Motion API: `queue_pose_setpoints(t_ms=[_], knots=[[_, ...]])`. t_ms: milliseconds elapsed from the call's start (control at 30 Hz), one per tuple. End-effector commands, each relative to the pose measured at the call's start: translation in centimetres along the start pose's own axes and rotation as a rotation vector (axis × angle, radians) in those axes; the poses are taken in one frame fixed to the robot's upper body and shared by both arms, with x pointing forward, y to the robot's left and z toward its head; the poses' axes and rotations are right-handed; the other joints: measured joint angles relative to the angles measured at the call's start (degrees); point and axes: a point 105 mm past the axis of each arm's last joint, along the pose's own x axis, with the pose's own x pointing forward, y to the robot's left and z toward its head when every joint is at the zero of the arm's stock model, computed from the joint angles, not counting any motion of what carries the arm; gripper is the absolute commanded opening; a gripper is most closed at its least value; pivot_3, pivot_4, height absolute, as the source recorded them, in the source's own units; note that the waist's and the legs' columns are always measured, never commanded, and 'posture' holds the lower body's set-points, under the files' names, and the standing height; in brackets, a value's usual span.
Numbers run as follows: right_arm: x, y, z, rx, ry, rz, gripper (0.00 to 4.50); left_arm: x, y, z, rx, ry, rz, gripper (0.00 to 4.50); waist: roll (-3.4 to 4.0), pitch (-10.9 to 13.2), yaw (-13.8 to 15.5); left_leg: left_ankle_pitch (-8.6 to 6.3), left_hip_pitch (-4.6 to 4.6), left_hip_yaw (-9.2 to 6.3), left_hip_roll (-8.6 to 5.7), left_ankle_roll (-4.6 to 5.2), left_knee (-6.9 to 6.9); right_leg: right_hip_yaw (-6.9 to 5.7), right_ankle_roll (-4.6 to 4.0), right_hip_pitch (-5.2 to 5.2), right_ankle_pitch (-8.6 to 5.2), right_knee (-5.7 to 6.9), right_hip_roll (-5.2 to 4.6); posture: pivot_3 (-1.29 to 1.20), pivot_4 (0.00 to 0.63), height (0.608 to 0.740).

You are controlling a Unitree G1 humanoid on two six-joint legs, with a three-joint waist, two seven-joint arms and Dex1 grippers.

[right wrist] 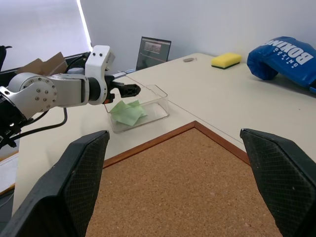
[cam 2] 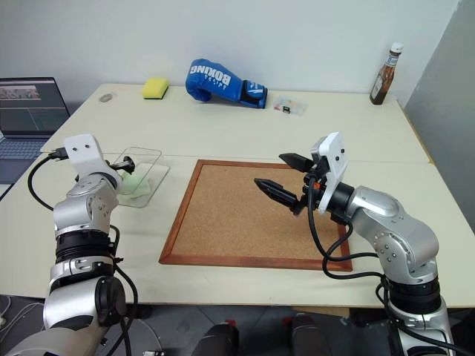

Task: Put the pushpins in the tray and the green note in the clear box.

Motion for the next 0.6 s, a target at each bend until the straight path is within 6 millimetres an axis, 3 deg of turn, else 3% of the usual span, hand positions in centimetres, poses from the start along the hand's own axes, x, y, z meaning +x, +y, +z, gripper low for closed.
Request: queue_pose_setpoints(t_ms=[33, 200, 267, 400, 500, 600], knots=[[-0.2, 0.4, 1.1, -0.034, -0.043, 0.008, 4.5, -1.4, -2.3, 4.0, 0.024, -0.188, -0.123, 4.5, 0.0, 0.0, 0.01, 0.0, 0.0, -0.01, 0.0, 0.0, 0.0, -0.01, 0.0, 0.0, 0.0, 0.0, 0.0, 0.0, 0.15, 0.74], [-0.5, -0.6, 0.9, -0.069, -0.027, -0.066, 4.5, -5.2, -7.3, 5.3, 0.054, -0.311, -0.414, 4.5, 0.0, 0.0, 0.0, 0.0, 0.0, 0.01, 0.0, 0.0, -0.02, 0.01, -0.01, 0.0, 0.0, -0.01, -0.02, 0.0, 0.15, 0.74], [-0.7, -2.0, 0.2, -0.111, 0.002, -0.183, 4.5, -6.8, -8.9, 4.2, 0.078, -0.303, -0.498, 4.5, 0.0, 0.0, 0.0, 0.0, -0.01, 0.04, -0.02, 0.0, -0.02, 0.03, -0.01, 0.0, 0.0, -0.02, -0.05, 0.0, 0.15, 0.74], [-2.2, -5.3, -2.3, -0.2, 0.065, -0.528, 4.5, -10.7, -11.8, 0.0, 0.076, -0.242, -0.616, 4.5, -0.02, -0.02, 0.03, 0.0, 0.01, 0.12, -0.04, -0.01, -0.02, 0.12, 0.0, -0.01, -0.01, -0.01, -0.08, 0.0, 0.15, 0.74], [-3.4, -5.5, -4.6, -0.197, 0.101, -0.678, 4.5, -12.4, -12.7, -2.5, 0.031, -0.201, -0.614, 4.5, -0.03, -0.02, 0.06, 0.0, -0.01, 0.12, -0.03, -0.01, -0.04, 0.14, 0.0, -0.04, -0.01, -0.02, -0.07, 0.0, 0.15, 0.74], [-4.3, -5.2, -6.3, -0.149, 0.114, -0.772, 4.5, -13.2, -13.2, -3.4, 0.008, -0.197, -0.595, 4.5, -0.03, -0.02, 0.05, 0.0, 0.0, 0.1, -0.01, -0.01, -0.01, 0.14, -0.01, -0.07, -0.01, 0.05, -0.04, 0.0, 0.15, 0.74]])
